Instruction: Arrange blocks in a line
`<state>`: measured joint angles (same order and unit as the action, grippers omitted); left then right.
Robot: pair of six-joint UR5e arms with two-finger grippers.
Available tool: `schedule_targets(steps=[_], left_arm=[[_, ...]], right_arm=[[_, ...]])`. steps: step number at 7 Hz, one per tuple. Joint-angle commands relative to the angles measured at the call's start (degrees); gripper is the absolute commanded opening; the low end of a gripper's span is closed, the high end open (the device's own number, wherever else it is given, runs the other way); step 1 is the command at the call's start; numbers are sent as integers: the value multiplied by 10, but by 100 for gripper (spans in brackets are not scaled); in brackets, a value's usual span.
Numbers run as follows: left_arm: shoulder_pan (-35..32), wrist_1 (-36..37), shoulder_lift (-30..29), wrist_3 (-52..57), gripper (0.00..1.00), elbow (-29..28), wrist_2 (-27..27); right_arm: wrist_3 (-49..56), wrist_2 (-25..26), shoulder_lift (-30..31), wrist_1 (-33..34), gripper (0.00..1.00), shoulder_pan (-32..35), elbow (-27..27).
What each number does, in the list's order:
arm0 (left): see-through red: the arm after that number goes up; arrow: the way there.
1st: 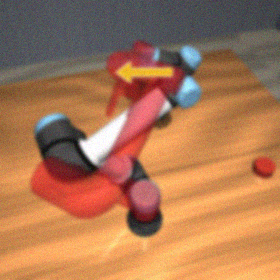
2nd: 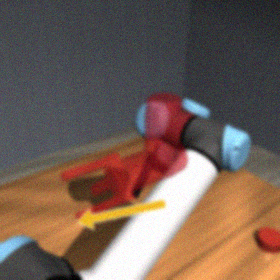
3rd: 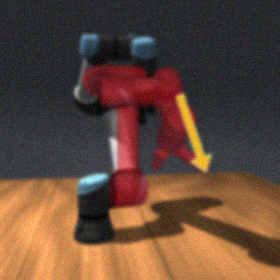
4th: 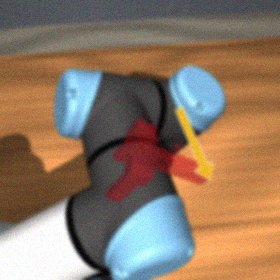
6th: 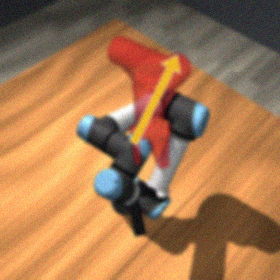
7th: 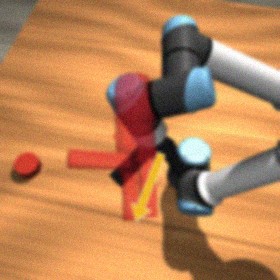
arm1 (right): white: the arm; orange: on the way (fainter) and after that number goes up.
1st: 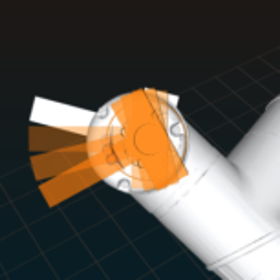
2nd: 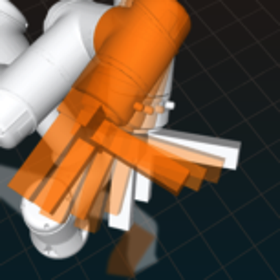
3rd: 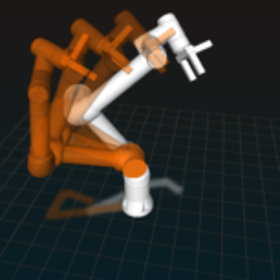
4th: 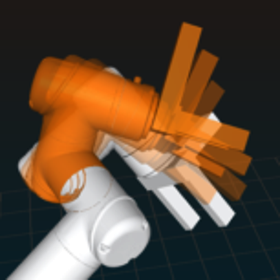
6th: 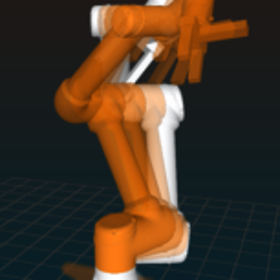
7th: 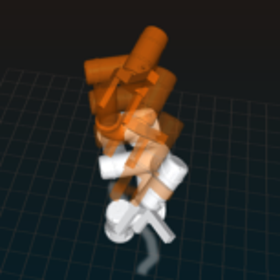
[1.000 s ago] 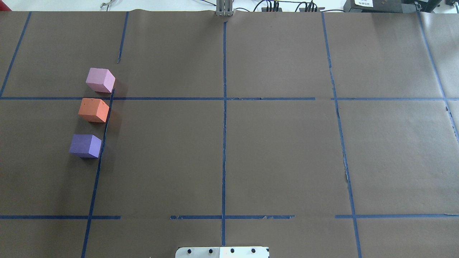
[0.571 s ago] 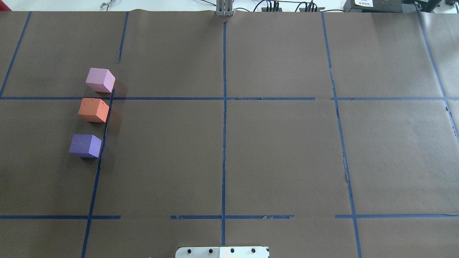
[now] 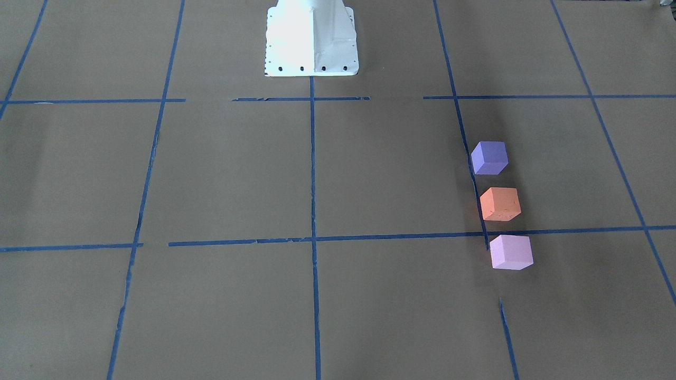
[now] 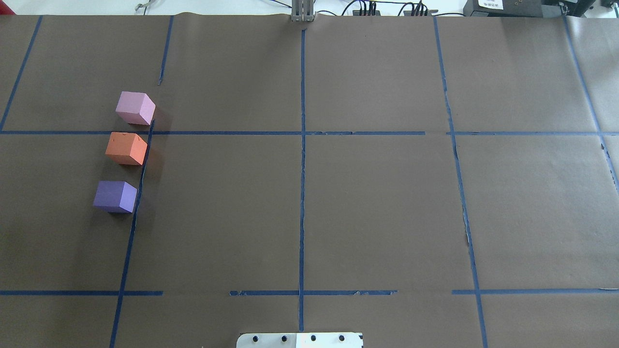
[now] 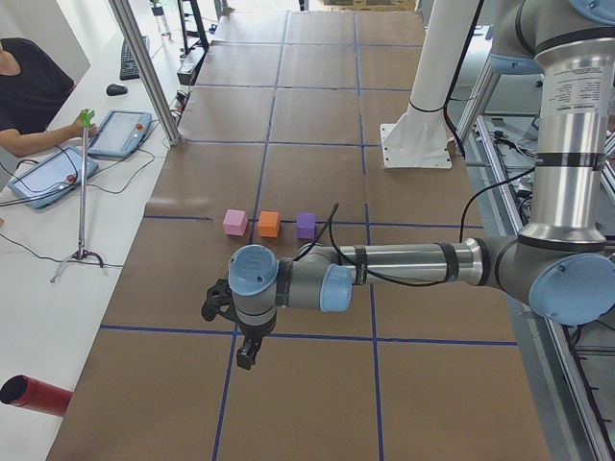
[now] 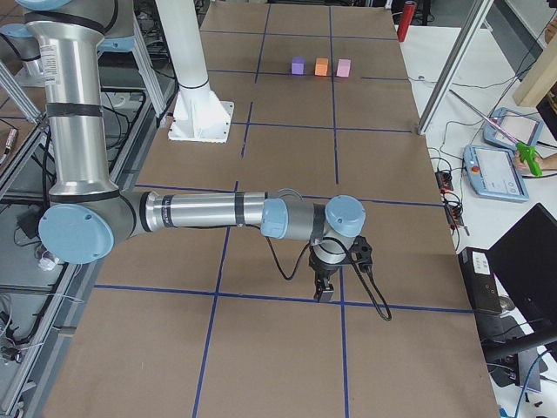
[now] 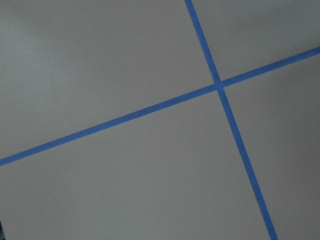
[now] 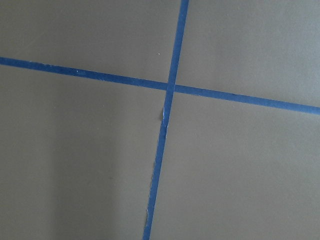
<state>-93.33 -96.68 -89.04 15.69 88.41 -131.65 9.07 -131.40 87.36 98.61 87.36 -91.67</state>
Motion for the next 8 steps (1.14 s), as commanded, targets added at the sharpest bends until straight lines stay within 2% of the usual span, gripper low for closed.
schedule_targets(steps=[1,2,4,8], left_arm=[[0,3,0,-1,100,-2,0],[0,9,0,-1,100,-2,0],[1,80,-13,-4,100,-2,-1],[1,94,-15,-17,100,-13,-3]], right_arm=[[0,0,0,0,100,0,0],[0,0,0,0,100,0,0],[0,0,0,0,100,0,0],[0,0,0,0,100,0,0]])
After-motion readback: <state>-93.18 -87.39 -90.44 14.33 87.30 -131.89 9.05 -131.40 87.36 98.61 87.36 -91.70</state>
